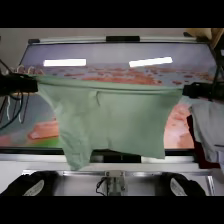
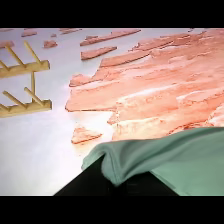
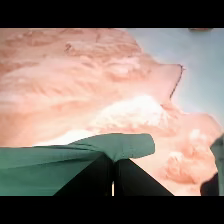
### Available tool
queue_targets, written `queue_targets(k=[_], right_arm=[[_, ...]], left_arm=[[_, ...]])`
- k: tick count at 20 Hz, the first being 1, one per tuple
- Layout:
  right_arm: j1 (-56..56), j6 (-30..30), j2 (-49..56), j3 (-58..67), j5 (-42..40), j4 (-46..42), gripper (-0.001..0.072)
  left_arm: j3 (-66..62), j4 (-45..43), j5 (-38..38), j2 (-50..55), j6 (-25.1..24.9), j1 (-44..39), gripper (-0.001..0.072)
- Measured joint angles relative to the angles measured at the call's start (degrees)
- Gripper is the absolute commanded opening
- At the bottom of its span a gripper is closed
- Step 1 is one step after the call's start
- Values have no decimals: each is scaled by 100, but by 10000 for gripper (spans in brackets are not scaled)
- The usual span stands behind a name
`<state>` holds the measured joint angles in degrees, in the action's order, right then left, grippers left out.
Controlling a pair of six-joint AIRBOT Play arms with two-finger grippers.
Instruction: Fold the shirts.
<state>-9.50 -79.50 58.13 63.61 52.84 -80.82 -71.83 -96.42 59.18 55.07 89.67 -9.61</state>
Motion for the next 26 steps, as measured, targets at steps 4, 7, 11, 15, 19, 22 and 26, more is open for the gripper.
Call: queue_targets(k=[4,7,11,15,19,22,26], right_arm=[[195,-741,1003,-120,-1862,503,71],[254,-1051,1578,-151,-2649,1128,71],[275,-1207,2107,-164,-2435,1563,557],[229,-1161,1978,-166,-1742,1832,552],[-328,-870,1425,-164,-448,1327,447],[-916,-365,1228,-197,883,1043,459],[-1392,4,1141,-343,1902,1180,459]], left_arm=[[149,-109,-984,1130,442,2,31],[181,142,-1379,1847,894,2,32],[195,1067,-1427,2645,1244,-22,597],[-81,1856,-629,2927,1137,164,499],[-286,2000,1154,2885,227,879,470],[439,2107,1818,2734,-175,1523,470],[1681,2896,1421,2575,-693,2087,470]])
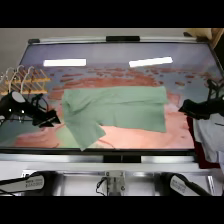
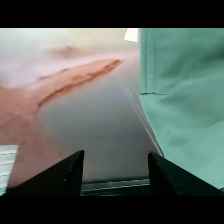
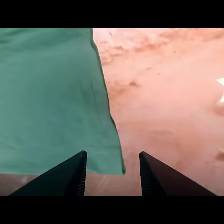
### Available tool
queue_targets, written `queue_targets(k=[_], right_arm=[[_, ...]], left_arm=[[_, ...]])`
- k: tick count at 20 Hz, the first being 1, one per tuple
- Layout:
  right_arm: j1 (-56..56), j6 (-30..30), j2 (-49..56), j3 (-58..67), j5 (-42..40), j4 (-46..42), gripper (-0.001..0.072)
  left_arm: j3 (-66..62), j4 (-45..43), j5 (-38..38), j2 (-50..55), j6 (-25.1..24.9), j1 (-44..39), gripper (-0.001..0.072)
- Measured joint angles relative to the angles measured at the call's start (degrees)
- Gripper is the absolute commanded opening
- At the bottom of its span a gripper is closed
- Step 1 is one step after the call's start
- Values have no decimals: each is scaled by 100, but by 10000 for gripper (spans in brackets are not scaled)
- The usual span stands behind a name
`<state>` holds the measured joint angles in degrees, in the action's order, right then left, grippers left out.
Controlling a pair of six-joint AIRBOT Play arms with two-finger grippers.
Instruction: Fold the shirts.
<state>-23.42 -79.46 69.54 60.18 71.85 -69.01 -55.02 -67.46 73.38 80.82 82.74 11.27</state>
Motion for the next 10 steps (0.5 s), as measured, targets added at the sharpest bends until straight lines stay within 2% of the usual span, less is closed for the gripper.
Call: queue_targets(k=[4,5,6,7,8,9,10], right_arm=[[-120,114,-24,-76,164,466,476],[-125,129,-26,-85,162,573,528],[-129,140,-26,-92,168,656,635],[-140,162,-26,-96,173,682,635],[-155,162,-28,-105,177,682,635],[-155,162,-28,-136,203,654,635],[-155,168,-28,-210,260,601,635]], left_arm=[[599,905,-866,-17,-363,33,463],[664,1099,-1047,-7,-413,-24,462],[710,1292,-1239,13,-446,-87,451],[748,1429,-1449,22,-472,-160,324],[776,1508,-1646,39,-498,-208,151],[796,1539,-1803,48,-511,-240,53],[811,1574,-1899,57,-529,-254,41]])
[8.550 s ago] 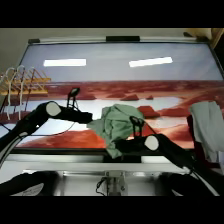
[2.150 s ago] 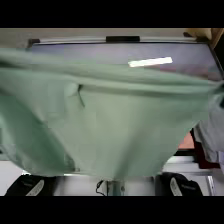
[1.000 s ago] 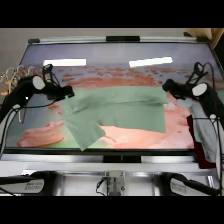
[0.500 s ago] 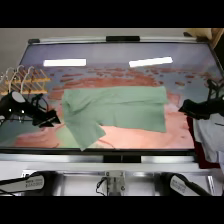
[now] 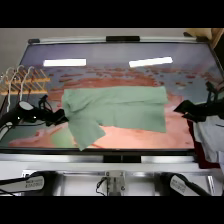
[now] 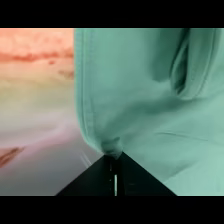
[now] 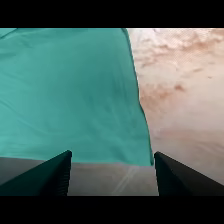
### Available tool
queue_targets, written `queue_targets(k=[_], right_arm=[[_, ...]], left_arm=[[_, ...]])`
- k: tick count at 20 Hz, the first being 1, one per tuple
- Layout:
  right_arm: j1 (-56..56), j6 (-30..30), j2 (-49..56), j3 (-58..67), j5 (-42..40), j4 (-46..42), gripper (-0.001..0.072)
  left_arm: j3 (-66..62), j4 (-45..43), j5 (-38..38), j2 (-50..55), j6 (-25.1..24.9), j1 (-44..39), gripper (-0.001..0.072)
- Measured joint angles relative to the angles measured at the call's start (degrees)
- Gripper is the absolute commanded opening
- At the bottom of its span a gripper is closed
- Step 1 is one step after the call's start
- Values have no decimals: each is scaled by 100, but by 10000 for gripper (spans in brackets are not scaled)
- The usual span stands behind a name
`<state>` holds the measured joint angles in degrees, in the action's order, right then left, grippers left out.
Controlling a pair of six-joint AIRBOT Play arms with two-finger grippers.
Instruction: Fold the shirts.
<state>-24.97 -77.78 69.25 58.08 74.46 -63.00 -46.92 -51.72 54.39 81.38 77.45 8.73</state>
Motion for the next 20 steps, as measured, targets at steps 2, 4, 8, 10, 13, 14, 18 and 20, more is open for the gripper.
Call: queue_targets(k=[2,4,8,10,13,14,18,20], right_arm=[[-4,-7,0,-308,-9,-131,635],[-4,-20,0,-772,-175,-52,635],[-2,-44,0,-1565,-866,203,631],[4,-46,0,-1766,-1174,299,631],[203,-120,11,-1910,-1567,310,631],[308,-179,48,-1937,-1681,291,631],[739,-470,319,-1961,-1950,387,510],[949,-450,435,-1976,-1998,426,164]], left_arm=[[13,131,-129,-11,-11,-11,32],[20,192,-175,-48,-63,-2,32],[24,243,-175,-168,-144,0,33],[24,258,-133,-236,-234,0,32],[24,267,-103,-304,-446,-9,32],[24,269,-92,-319,-487,-15,32],[24,273,-90,-337,-584,-26,32],[22,273,-92,-343,-612,-26,32]])
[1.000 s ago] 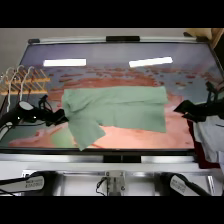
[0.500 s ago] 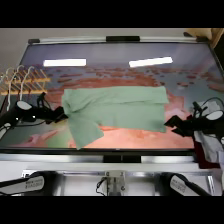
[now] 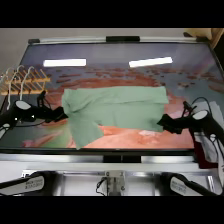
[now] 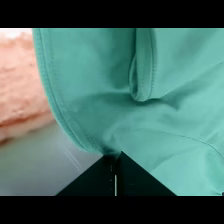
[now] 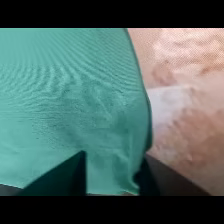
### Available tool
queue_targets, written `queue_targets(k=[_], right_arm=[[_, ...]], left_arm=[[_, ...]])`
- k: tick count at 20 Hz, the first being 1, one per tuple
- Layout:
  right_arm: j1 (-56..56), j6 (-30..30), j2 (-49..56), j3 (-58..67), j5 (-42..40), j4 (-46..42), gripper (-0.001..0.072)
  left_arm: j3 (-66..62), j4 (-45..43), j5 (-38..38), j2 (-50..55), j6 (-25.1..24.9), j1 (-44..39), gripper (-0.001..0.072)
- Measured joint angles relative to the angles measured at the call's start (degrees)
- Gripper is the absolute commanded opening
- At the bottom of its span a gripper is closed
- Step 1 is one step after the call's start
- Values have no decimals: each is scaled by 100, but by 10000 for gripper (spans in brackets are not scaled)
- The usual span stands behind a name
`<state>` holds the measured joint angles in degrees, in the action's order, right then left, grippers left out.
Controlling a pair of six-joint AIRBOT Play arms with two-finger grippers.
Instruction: Fold the shirts.
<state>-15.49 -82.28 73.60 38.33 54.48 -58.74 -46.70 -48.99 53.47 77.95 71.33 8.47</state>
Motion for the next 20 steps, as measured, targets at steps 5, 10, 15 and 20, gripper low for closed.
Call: queue_targets(k=[5,10,15,20], right_arm=[[356,238,-205,459,-33,184,70],[442,815,-1285,2201,138,229,70],[452,994,-2660,4599,-131,-157,70],[457,728,-3807,5792,-105,-793,70]], left_arm=[[-511,-7,374,-46,-367,55,30],[-2461,-57,942,-844,-533,162,30],[-5152,-33,525,-2380,-415,192,30],[-6214,-551,341,-3744,68,195,30]])
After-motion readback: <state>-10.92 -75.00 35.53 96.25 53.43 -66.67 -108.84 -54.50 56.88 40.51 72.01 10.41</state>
